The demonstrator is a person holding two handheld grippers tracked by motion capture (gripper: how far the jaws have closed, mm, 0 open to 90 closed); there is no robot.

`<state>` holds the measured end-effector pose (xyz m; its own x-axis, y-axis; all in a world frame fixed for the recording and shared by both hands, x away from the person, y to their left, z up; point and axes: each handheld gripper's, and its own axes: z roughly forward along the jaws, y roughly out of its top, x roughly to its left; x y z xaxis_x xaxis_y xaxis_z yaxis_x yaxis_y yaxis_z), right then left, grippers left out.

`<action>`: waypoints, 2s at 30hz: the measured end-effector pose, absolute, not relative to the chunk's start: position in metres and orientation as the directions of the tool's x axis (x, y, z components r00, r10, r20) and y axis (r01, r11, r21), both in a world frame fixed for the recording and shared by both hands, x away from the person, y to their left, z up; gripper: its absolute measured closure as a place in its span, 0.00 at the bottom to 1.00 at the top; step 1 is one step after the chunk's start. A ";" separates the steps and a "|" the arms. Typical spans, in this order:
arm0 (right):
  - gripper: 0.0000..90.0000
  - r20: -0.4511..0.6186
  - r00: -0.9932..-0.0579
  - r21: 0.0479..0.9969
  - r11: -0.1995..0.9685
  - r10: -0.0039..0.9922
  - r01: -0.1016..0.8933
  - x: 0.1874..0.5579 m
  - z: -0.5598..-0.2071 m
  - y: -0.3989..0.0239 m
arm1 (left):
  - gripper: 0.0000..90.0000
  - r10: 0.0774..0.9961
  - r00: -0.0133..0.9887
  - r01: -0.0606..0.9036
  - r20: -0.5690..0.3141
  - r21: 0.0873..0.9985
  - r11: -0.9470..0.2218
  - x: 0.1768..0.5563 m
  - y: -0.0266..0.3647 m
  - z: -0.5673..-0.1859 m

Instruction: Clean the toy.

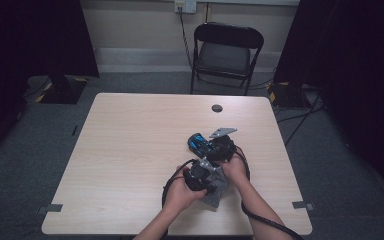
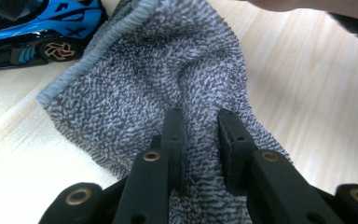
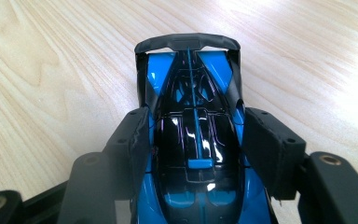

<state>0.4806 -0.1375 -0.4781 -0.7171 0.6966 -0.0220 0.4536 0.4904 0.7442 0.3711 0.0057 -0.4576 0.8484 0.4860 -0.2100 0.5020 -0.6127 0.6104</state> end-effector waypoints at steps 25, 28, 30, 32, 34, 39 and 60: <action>0.46 -0.018 -0.710 0.754 0.476 0.704 0.453 0.480 -0.479 -0.138 | 0.83 0.526 0.821 0.525 -0.223 0.656 -0.541 0.362 0.046 -0.436; 0.46 -0.014 -0.707 0.752 0.473 0.707 0.458 0.480 -0.479 -0.138 | 0.83 0.527 0.818 0.532 -0.229 0.649 -0.543 0.361 0.044 -0.438; 0.46 -0.016 -0.705 0.752 0.473 0.709 0.460 0.480 -0.479 -0.138 | 0.82 0.521 0.822 0.529 -0.230 0.647 -0.548 0.361 0.043 -0.439; 0.46 -0.010 -0.700 0.757 0.463 0.714 0.462 0.479 -0.480 -0.138 | 0.82 0.521 0.823 0.528 -0.228 0.648 -0.549 0.361 0.042 -0.440; 0.46 -0.002 -0.695 0.761 0.452 0.719 0.466 0.479 -0.480 -0.139 | 0.82 0.520 0.823 0.528 -0.229 0.647 -0.550 0.360 0.042 -0.440; 0.40 -0.016 -0.699 0.759 0.463 0.715 0.457 0.477 -0.480 -0.140 | 0.82 0.520 0.824 0.527 -0.226 0.645 -0.554 0.358 0.042 -0.440; 0.32 -0.004 -0.740 0.791 0.455 0.673 0.410 0.457 -0.460 -0.167 | 0.80 0.609 0.763 0.579 -0.217 0.648 -0.495 0.363 0.057 -0.450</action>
<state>0.4568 -0.1672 -0.4604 -0.7399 0.6727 -0.0040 0.4096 0.4552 0.7906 0.3625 0.0574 -0.4498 0.7627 0.6094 -0.2168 0.5794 -0.4947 0.6477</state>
